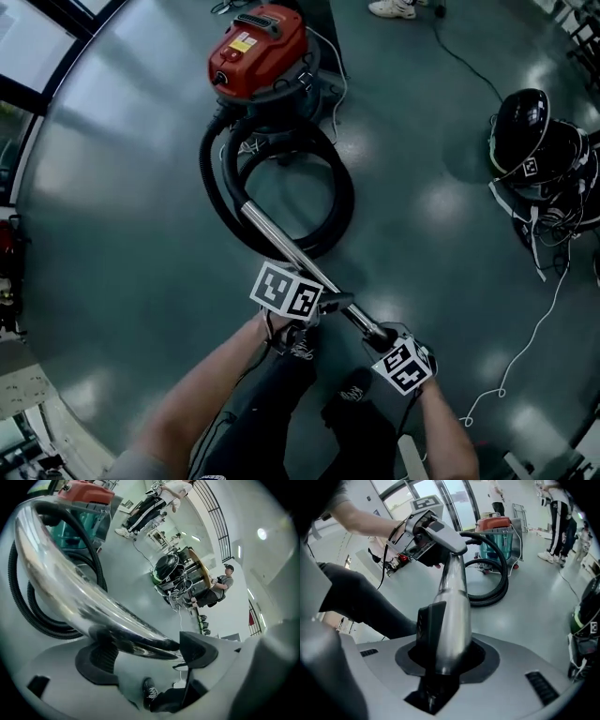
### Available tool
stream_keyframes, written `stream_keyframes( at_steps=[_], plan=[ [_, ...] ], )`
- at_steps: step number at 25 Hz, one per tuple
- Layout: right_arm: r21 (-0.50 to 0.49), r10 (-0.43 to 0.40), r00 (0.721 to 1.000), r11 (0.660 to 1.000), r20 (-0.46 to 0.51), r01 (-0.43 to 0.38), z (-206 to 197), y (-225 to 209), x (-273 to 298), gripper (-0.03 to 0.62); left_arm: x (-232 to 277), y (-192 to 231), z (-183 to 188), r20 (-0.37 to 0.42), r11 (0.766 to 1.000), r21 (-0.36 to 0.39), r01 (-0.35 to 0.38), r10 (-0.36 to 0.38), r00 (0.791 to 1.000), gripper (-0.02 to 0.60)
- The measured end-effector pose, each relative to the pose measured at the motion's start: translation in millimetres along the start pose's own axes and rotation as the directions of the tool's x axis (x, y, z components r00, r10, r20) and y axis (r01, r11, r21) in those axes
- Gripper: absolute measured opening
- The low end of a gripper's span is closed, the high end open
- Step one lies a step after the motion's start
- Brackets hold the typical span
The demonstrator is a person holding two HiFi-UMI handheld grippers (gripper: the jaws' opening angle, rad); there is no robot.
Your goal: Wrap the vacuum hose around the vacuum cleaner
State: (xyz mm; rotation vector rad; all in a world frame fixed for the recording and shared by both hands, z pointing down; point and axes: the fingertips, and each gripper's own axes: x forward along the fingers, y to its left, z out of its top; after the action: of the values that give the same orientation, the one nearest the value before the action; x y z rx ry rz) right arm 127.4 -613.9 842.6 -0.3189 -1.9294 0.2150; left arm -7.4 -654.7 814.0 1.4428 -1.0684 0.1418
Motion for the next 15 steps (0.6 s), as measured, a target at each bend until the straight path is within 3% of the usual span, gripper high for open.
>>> stream_keyframes(
  at_steps=[2, 4, 7, 10, 12, 15],
  plan=[
    [-0.041, -0.009, 1.0, 0.999, -0.007, 0.008, -6.1, -19.1, 8.0, 0.14, 7.9, 8.1, 0.4, -0.024, 0.999, 0.043, 0.005, -0.004, 1.0, 0.4],
    [-0.098, -0.024, 0.999, 0.995, -0.022, 0.021, -17.7, -44.4, 16.9, 0.14, 14.7, 25.6, -0.5, -0.052, 0.988, 0.15, -0.041, 0.049, 0.997, 0.4],
    [-0.174, -0.03, 0.999, 0.984, -0.033, 0.024, -34.6, -80.9, 38.5, 0.14, 29.6, 63.9, -2.8, -0.072, 0.933, 0.334, -0.133, 0.167, 0.983, 0.4],
    [-0.239, -0.031, 0.999, 0.971, -0.024, 0.024, -43.9, -110.8, 65.0, 0.14, 48.5, 88.7, -6.2, -0.066, 0.902, 0.404, -0.155, 0.197, 0.978, 0.4],
    [-0.281, -0.03, 0.999, 0.959, -0.022, 0.022, -49.5, -131.0, 79.9, 0.14, 59.1, 99.7, -12.6, -0.075, 0.856, 0.493, -0.159, 0.224, 0.972, 0.399],
    [-0.35, -0.052, 0.998, 0.936, -0.036, 0.036, -62.9, -165.2, 96.7, 0.14, 69.9, 108.8, -30.2, -0.094, 0.755, 0.644, -0.126, 0.241, 0.966, 0.399]
  ],
)
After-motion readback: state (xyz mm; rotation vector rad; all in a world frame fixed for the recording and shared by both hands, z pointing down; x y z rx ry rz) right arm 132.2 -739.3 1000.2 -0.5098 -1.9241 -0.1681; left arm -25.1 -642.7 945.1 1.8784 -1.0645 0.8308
